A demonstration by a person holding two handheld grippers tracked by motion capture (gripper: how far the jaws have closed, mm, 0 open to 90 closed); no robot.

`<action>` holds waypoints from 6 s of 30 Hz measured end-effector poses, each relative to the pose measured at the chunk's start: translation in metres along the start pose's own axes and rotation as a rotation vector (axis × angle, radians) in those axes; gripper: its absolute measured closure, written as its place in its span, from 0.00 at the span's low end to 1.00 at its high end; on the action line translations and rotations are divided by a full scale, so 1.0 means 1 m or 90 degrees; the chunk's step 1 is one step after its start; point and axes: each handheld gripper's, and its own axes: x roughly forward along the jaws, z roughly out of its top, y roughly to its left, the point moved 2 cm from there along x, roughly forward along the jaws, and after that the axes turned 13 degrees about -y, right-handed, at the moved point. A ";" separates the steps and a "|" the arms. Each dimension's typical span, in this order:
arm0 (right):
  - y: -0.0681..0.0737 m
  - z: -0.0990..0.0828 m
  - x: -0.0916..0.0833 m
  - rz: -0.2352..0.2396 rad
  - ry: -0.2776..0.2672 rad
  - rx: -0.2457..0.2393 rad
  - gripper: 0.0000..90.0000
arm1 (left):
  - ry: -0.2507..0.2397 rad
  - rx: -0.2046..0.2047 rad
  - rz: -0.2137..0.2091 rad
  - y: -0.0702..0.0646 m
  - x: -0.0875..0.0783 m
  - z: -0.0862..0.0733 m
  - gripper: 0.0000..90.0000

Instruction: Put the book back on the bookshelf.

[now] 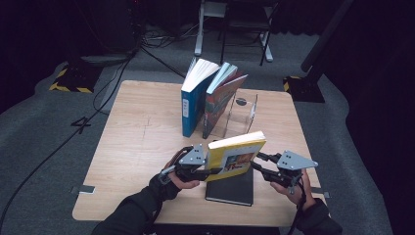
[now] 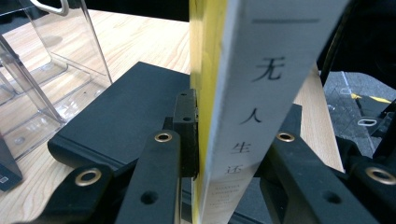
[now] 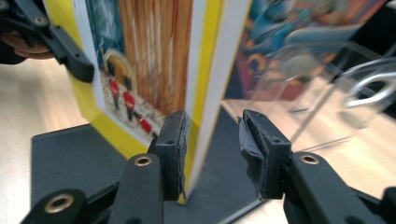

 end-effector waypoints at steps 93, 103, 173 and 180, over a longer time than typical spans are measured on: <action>-0.031 -0.101 -0.043 -0.050 0.216 0.085 0.28 | -0.123 0.012 0.111 -0.002 0.006 0.083 0.83; -0.035 -0.105 -0.044 -0.066 0.201 0.106 0.28 | -0.147 0.031 0.170 0.018 0.001 0.118 0.83; -0.037 -0.108 -0.043 -0.067 0.193 0.130 0.26 | -0.125 0.008 0.403 0.113 0.060 0.130 0.83; -0.037 -0.108 -0.043 -0.066 0.193 0.129 0.26 | -0.131 0.005 0.416 0.121 0.069 0.131 0.83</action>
